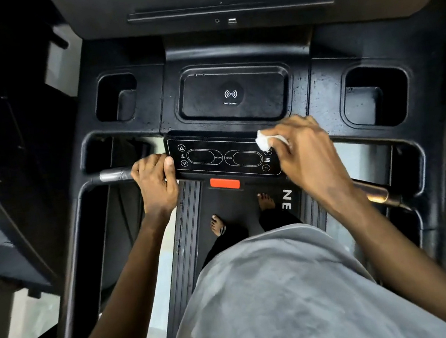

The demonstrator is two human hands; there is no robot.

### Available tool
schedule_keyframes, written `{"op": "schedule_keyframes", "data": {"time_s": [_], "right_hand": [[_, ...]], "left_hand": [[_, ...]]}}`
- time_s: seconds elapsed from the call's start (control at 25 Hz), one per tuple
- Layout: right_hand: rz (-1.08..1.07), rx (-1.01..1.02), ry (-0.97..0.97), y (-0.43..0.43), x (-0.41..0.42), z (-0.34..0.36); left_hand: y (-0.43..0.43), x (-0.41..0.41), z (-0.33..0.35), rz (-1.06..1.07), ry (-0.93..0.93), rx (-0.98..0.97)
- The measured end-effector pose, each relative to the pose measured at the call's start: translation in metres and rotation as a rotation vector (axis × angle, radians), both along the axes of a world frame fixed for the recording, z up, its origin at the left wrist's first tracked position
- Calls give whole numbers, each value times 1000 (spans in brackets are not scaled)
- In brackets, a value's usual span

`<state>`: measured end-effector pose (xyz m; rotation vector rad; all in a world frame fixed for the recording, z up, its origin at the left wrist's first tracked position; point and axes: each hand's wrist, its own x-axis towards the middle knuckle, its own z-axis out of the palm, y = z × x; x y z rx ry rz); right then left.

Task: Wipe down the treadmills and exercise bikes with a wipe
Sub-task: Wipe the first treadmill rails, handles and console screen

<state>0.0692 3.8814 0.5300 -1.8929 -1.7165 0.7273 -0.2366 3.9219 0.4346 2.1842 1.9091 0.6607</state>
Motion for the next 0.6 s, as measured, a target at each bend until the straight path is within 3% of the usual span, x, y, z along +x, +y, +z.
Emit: {"op": "schedule_keyframes", "data": {"time_s": [0.12, 0.4, 0.6], "right_hand": [[-91, -60, 138, -10, 17, -3], [-463, -2, 717, -37, 2, -34], [-529, 7, 808, -53, -7, -45]], "left_hand": [[-1, 2, 3, -12, -12, 0], [0, 1, 0, 12, 8, -25], [0, 1, 1, 8, -4, -23]]}}
